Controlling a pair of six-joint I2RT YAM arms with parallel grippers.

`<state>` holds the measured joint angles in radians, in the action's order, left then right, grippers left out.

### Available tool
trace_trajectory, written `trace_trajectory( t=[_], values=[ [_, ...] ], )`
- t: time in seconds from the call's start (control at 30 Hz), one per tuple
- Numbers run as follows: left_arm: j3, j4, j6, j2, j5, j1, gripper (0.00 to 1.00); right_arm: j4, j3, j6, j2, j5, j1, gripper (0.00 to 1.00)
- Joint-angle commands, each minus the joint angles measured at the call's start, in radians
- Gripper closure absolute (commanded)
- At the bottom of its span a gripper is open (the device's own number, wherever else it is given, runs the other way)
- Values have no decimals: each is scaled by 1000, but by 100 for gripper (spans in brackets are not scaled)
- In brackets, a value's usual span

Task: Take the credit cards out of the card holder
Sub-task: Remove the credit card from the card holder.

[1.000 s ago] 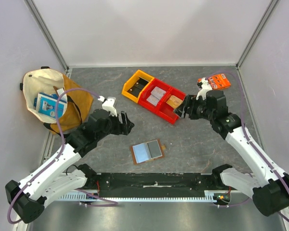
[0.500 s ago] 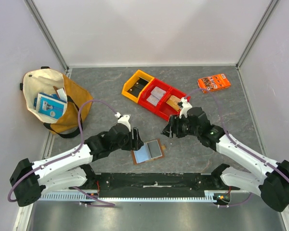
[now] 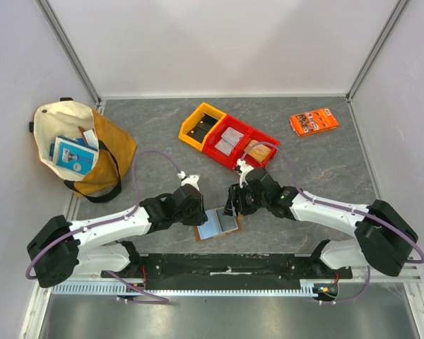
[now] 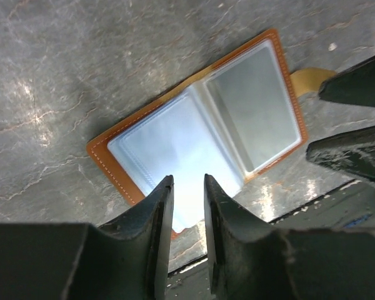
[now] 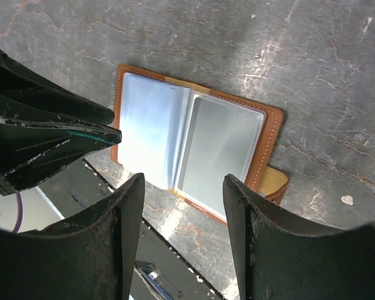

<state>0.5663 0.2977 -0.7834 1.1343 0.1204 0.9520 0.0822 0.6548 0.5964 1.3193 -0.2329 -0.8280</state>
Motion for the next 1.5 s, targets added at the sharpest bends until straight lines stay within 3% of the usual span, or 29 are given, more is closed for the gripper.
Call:
trace_trajectory(
  t=[0.0, 0.1, 0.4, 1.0, 1.47],
  values=[
    [-14, 9, -45, 48, -13, 7, 69, -50, 0, 11, 37, 47, -3, 40],
    [-11, 50, -43, 74, 2, 13, 74, -58, -7, 13, 58, 55, -3, 41],
    [-19, 155, -68, 88, 41, 25, 76, -75, -18, 11, 123, 35, -5, 46],
    [-26, 158, -91, 117, 41, 37, 81, -91, -12, 0, 156, -3, -13, 55],
    [-28, 141, -97, 110, 39, 42, 82, -122, 48, 28, 87, -103, -52, 59]
  ],
)
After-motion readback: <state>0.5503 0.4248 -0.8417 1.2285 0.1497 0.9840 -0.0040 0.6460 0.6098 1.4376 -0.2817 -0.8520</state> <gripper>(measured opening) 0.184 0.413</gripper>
